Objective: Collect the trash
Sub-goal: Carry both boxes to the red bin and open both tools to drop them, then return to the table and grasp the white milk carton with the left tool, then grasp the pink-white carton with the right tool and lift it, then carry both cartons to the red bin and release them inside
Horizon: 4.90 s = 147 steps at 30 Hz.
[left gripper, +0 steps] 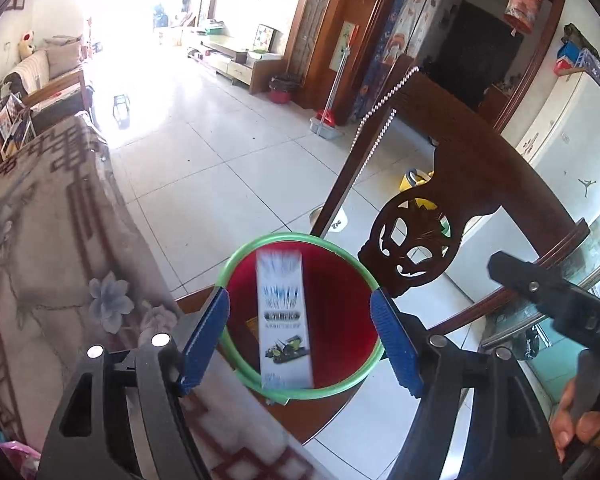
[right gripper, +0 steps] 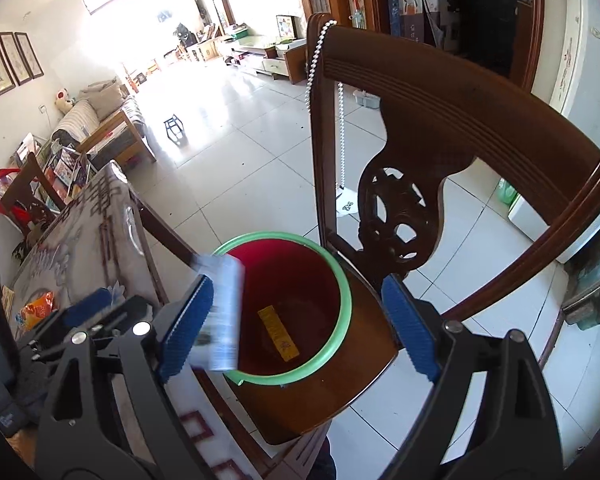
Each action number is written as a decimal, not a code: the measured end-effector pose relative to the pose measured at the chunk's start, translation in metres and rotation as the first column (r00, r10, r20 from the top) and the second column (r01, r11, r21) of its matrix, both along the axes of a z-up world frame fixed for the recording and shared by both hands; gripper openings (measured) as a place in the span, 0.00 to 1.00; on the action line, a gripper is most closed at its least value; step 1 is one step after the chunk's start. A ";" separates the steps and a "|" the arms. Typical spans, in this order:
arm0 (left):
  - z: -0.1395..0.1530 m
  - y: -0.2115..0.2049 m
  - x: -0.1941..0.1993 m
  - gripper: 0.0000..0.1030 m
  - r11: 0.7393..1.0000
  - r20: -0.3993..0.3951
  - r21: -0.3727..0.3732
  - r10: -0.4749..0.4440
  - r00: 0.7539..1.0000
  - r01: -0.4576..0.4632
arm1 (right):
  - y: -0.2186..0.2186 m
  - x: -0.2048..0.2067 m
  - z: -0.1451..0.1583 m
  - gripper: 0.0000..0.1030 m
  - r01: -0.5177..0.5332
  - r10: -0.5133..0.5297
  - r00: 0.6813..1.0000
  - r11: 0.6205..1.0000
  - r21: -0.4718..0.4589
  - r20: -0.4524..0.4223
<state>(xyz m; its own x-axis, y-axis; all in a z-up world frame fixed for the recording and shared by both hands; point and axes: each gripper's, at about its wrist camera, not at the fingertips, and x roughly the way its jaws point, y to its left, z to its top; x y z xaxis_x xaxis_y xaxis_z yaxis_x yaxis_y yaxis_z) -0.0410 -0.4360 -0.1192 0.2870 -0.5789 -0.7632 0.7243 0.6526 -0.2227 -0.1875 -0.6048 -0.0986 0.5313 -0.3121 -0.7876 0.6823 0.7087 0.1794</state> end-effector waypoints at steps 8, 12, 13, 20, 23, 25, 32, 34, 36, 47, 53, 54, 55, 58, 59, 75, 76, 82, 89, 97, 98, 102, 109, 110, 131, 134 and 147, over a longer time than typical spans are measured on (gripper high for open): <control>0.037 0.096 -0.002 0.68 0.987 0.123 -0.010 0.159 0.979 -0.159 | 0.055 0.054 0.002 0.83 -0.175 0.174 0.984 0.984 0.020 0.022; 0.045 0.171 0.004 0.68 0.949 0.151 0.004 0.310 0.939 -0.314 | 0.101 0.090 0.005 0.84 -0.299 0.299 0.954 0.954 0.016 0.032; 0.045 0.188 0.005 0.68 0.937 0.147 0.005 0.344 0.927 -0.348 | 0.118 0.101 0.006 0.84 -0.340 0.339 0.940 0.940 0.016 0.033; 0.036 0.332 0.016 0.68 0.815 0.191 0.070 0.555 0.809 -0.575 | 0.208 0.136 0.008 0.86 -0.504 0.504 0.863 0.863 0.014 0.030; 0.024 0.395 0.023 0.68 0.774 0.246 0.155 0.572 0.783 -0.614 | 0.248 0.141 0.007 0.86 -0.558 0.557 0.830 0.830 0.024 0.020; 0.014 0.430 0.030 0.68 0.752 0.253 0.219 0.572 0.780 -0.622 | 0.272 0.142 0.005 0.86 -0.584 0.584 0.811 0.811 0.019 0.006; -0.037 0.508 0.062 0.68 0.750 0.178 0.401 0.500 0.847 -0.527 | 0.336 0.139 0.002 0.86 -0.608 0.608 0.793 0.794 0.021 -0.035; -0.052 0.512 0.068 0.68 0.772 0.136 0.430 0.457 0.879 -0.468 | 0.345 0.140 0.001 0.86 -0.595 0.596 0.802 0.803 0.024 -0.044; -0.065 0.516 0.075 0.68 0.798 0.081 0.429 0.432 0.898 -0.422 | 0.353 0.139 0.001 0.86 -0.579 0.579 0.814 0.815 0.025 -0.051; -0.100 0.521 0.096 0.53 0.840 -0.076 0.353 0.465 0.882 -0.412 | 0.386 0.134 -0.002 0.88 -0.536 0.535 0.839 0.844 0.014 -0.103; -0.089 0.542 0.076 0.50 0.816 -0.091 0.239 0.559 0.824 -0.526 | 0.414 0.152 -0.006 0.88 -0.595 0.589 0.795 0.804 0.007 -0.147; -0.087 0.546 0.072 0.50 0.807 -0.098 0.220 0.577 0.811 -0.548 | 0.419 0.157 -0.006 0.88 -0.611 0.604 0.782 0.792 0.004 -0.151; -0.082 0.551 0.067 0.50 0.794 -0.107 0.195 0.601 0.792 -0.577 | 0.424 0.161 -0.006 0.88 -0.627 0.620 0.769 0.779 0.001 -0.154; -0.074 0.560 0.055 0.50 0.764 -0.125 0.147 0.644 0.755 -0.628 | 0.441 0.185 -0.005 0.88 -0.705 0.695 0.699 0.709 0.002 -0.167; -0.072 0.562 0.050 0.50 0.758 -0.131 0.135 0.652 0.747 -0.638 | 0.450 0.197 -0.005 0.88 -0.741 0.730 0.660 0.671 0.006 -0.177; -0.072 0.574 0.037 0.50 0.730 -0.189 0.096 0.681 0.707 -0.677 | 0.611 0.338 -0.076 0.88 -0.980 0.863 0.155 0.196 0.036 -0.480; -0.072 0.575 0.037 0.50 0.727 -0.194 0.094 0.684 0.703 -0.680 | 0.617 0.343 -0.087 0.88 -0.983 0.851 0.132 0.178 0.044 -0.508; -0.080 0.585 0.042 0.50 0.705 -0.227 0.103 0.703 0.674 -0.702 | 0.632 0.364 -0.116 0.94 -0.987 0.808 0.122 0.160 0.015 -0.576; -0.085 0.596 0.048 0.50 0.686 -0.234 0.115 0.722 0.652 -0.719 | 0.642 0.368 -0.138 0.73 -0.989 0.797 0.110 0.147 0.014 -0.594; -0.085 0.601 0.055 0.50 0.667 -0.233 0.115 0.739 0.632 -0.736 | 0.649 0.352 -0.085 0.39 -0.988 0.863 0.152 0.117 -0.101 -0.482; -0.083 0.600 0.055 0.50 0.667 -0.230 0.113 0.739 0.634 -0.736 | 0.646 0.348 -0.075 0.38 -0.985 0.875 0.167 0.131 -0.110 -0.454; -0.077 0.597 0.055 0.50 0.665 -0.225 0.107 0.740 0.634 -0.739 | 0.623 0.329 -0.034 0.35 -0.966 0.915 0.255 0.228 -0.120 -0.313; -0.063 0.588 0.052 0.50 0.664 -0.194 0.092 0.743 0.641 -0.742 | 0.561 0.282 0.031 0.34 -0.898 0.897 0.436 0.428 -0.102 -0.073; -0.060 0.585 0.052 0.50 0.666 -0.186 0.089 0.741 0.645 -0.740 | 0.556 0.275 0.035 0.34 -0.889 0.889 0.454 0.447 -0.102 -0.063; 0.011 0.457 0.041 0.50 0.787 -0.037 -0.004 0.617 0.786 -0.617 | 0.409 0.167 0.045 0.34 -0.737 0.736 0.672 0.675 -0.021 0.086; 0.015 0.437 0.040 0.50 0.800 -0.026 -0.003 0.600 0.799 -0.601 | 0.389 0.159 0.046 0.34 -0.718 0.716 0.691 0.695 -0.019 0.099; 0.028 0.377 0.030 0.50 0.826 0.011 0.005 0.564 0.826 -0.564 | 0.319 0.142 0.038 0.34 -0.663 0.656 0.744 0.748 0.019 0.129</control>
<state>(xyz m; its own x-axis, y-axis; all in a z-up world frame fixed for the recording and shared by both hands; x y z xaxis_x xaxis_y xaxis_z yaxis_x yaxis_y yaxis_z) -0.0108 -0.0591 -0.0913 0.5678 -0.3087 -0.7631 0.2317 0.9495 -0.2117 -0.0458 -0.2860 -0.0603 0.6686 0.1931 -0.7181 0.0224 0.9600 0.2790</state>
